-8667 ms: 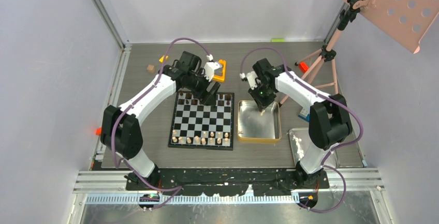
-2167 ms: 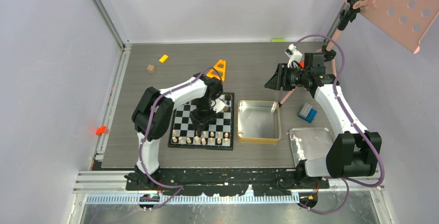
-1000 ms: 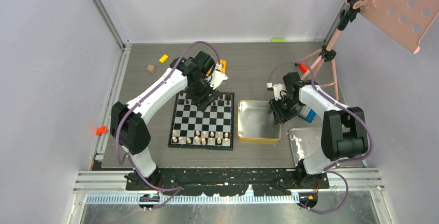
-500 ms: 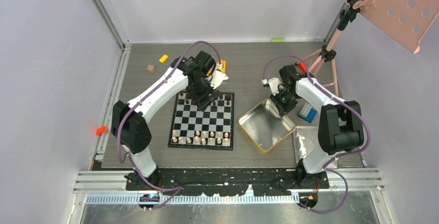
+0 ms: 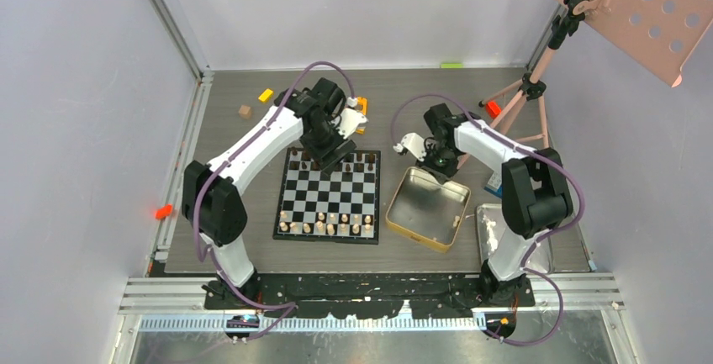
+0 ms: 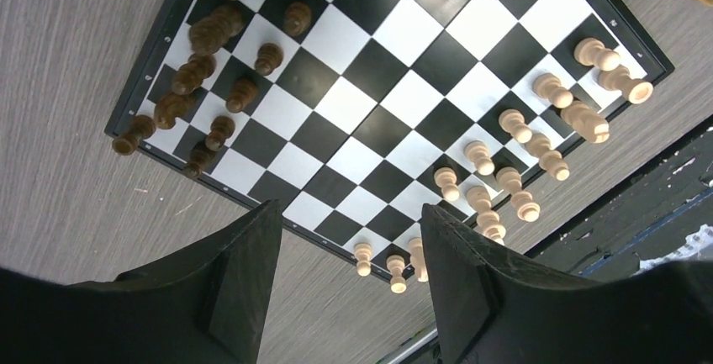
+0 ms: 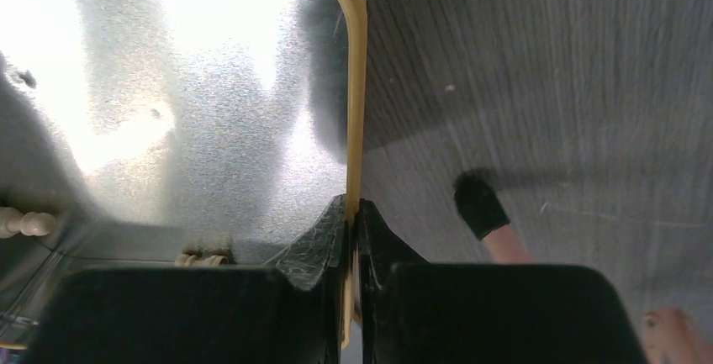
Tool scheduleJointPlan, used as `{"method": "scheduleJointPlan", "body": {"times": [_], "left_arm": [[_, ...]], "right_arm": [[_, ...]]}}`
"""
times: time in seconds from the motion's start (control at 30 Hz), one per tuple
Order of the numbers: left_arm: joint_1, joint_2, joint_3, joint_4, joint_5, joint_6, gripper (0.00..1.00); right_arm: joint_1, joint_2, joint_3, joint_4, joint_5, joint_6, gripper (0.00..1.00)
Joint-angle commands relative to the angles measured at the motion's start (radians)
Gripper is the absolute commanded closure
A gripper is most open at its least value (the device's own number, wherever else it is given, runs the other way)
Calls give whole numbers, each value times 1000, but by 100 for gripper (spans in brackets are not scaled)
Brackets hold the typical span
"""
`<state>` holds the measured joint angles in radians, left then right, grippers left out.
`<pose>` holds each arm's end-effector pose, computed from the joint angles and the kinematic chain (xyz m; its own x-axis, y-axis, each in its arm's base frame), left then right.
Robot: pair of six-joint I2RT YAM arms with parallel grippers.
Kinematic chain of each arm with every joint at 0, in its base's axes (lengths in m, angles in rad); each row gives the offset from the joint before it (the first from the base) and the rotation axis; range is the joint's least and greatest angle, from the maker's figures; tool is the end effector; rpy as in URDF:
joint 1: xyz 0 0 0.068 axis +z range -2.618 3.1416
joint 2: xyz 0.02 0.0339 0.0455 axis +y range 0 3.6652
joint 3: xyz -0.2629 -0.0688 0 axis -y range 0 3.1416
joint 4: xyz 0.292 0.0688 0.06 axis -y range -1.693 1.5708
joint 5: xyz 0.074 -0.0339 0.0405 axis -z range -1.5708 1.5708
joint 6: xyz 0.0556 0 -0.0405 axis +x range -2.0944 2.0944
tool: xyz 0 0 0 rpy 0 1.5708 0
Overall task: Set up the chess pieces on the board
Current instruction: Adjust the storage box at the center of the board.
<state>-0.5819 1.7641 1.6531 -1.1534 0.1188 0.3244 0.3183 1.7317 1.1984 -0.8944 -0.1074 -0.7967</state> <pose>0.3358 -0.2288 0.2756 -0.5715 0.7548 -0.3219 0.7995 0.6006 -0.0110 0.3424 0.1191 0.1483 -0.4243 -0.8883 -0.1756 -0.8999 0.4353 -0.0278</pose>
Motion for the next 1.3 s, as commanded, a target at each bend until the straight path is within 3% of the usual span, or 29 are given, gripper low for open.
{"method": "scheduleJointPlan", "body": {"times": [0.0, 0.13, 0.23, 0.47, 0.6, 0.83, 1.07, 1.27], "left_arm": [[61, -21, 19, 45, 43, -10, 36], [111, -40, 3, 53, 59, -20, 36], [142, -57, 0, 58, 64, -24, 36], [172, -69, 6, 62, 74, -20, 36], [172, -63, 6, 63, 77, -15, 36], [172, -57, 6, 61, 76, -21, 36], [172, -51, 2, 59, 58, -21, 36], [172, -37, -2, 57, 57, -25, 36]], "right_arm": [[49, 45, 87, 20, 50, -193, 95], [70, 75, 129, 73, 72, -225, 88], [67, 74, 175, 85, 57, -103, 66], [5, -32, 175, 40, -9, 179, 43], [-54, -120, 132, -21, -63, 246, 42], [-76, -244, -8, -74, 24, 324, 41], [-184, -262, -88, -67, 8, 350, 40], [-199, -234, -156, -18, -5, 359, 40]]}}
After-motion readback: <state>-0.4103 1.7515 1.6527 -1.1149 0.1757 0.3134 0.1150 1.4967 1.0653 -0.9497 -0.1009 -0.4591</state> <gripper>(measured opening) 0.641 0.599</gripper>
